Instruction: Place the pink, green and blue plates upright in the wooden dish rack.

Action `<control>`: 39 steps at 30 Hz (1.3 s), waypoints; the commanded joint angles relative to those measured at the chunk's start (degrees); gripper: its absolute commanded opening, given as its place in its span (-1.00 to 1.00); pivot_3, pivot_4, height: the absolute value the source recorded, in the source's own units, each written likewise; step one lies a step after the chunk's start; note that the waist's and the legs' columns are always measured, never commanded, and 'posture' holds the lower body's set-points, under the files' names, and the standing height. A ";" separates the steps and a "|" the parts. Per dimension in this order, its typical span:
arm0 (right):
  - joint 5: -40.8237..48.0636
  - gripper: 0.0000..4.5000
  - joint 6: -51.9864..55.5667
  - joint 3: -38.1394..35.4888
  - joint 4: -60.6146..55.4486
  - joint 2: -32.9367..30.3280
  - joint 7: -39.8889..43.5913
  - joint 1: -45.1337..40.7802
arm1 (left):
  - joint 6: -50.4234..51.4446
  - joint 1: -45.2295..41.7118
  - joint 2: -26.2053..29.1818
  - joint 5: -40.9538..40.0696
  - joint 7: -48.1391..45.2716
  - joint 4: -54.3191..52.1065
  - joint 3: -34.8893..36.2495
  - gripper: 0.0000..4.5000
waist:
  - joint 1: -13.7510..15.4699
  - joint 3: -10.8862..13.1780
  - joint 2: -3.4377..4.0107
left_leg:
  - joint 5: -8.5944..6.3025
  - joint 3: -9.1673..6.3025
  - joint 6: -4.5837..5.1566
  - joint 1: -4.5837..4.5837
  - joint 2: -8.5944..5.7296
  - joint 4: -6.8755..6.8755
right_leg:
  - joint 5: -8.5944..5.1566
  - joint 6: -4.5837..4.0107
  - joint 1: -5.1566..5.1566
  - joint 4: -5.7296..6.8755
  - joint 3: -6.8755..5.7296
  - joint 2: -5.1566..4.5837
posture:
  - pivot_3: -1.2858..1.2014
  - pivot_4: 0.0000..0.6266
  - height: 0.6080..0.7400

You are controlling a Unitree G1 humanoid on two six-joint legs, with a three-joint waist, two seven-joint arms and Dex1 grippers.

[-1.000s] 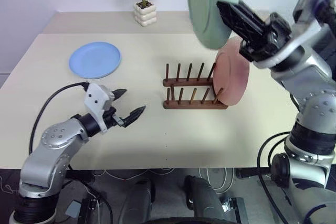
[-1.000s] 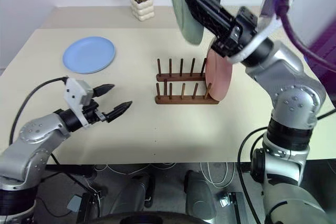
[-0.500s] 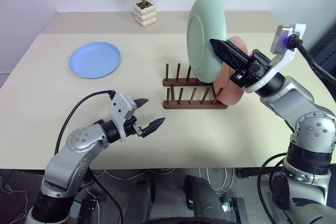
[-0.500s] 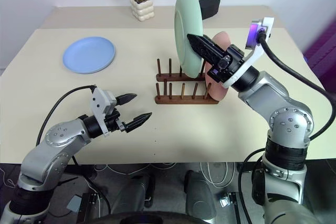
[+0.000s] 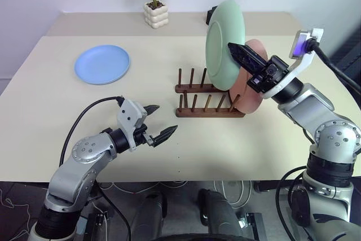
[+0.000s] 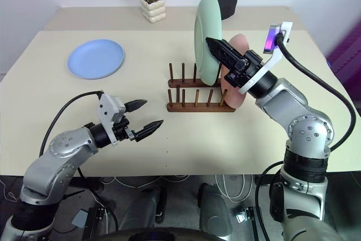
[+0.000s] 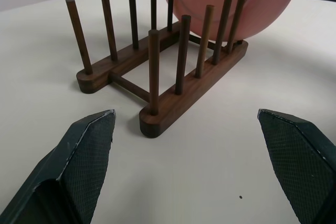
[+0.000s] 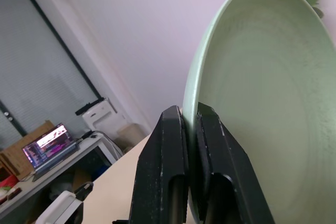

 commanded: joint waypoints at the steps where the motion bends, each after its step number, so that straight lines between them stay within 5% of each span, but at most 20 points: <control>1: 1.59 -1.00 -0.24 -0.63 -0.52 0.42 -0.75 0.67 | -1.54 -0.07 -0.02 0.11 -0.11 -1.03 0.45 0.98 | 0.00 0.00 0.00 | 0.00 0.00 0.00 0.00 0.00 0.00 | 0.00 0.00 0.00 0.00 0.00 0.00 | 0.03 -0.52 0.97; 24: 4.79 -1.00 0.61 0.31 -1.69 1.54 -2.77 4.72 | -1.57 -0.35 0.13 0.33 0.38 -0.83 0.32 0.98 | 0.00 0.00 0.00 | -0.01 0.00 0.01 -0.01 0.02 0.00 | -0.01 0.00 0.00 -0.03 0.00 0.00 | 0.03 -0.52 0.97; 27: 4.98 -0.58 0.65 0.42 -1.65 1.43 -2.57 4.82 | -1.57 -0.34 0.11 0.27 0.42 -0.87 0.40 1.00 | 0.00 0.00 0.00 | -0.01 0.00 0.01 -0.01 0.02 -0.01 | -0.01 0.00 0.00 -0.04 0.00 0.00 | 0.03 -0.52 0.97; 33: 4.50 0.76 0.17 0.41 -1.83 1.16 -2.57 5.07 | -1.30 -0.51 0.06 -0.03 0.54 -1.09 0.45 1.00 | 0.01 0.00 0.00 | -0.01 0.00 0.01 -0.01 0.02 -0.01 | -0.01 0.00 0.00 -0.04 0.00 0.00 | 0.03 -0.52 0.97; 39: 4.58 0.76 -0.06 0.09 -2.39 0.80 -2.08 4.87 | -1.22 -0.80 0.08 -0.14 0.44 -0.87 0.44 1.00 | 0.02 0.00 0.00 | -0.01 0.00 0.01 -0.01 0.02 0.00 | -0.01 0.00 0.00 -0.04 0.00 0.00 | 0.03 -0.52 0.97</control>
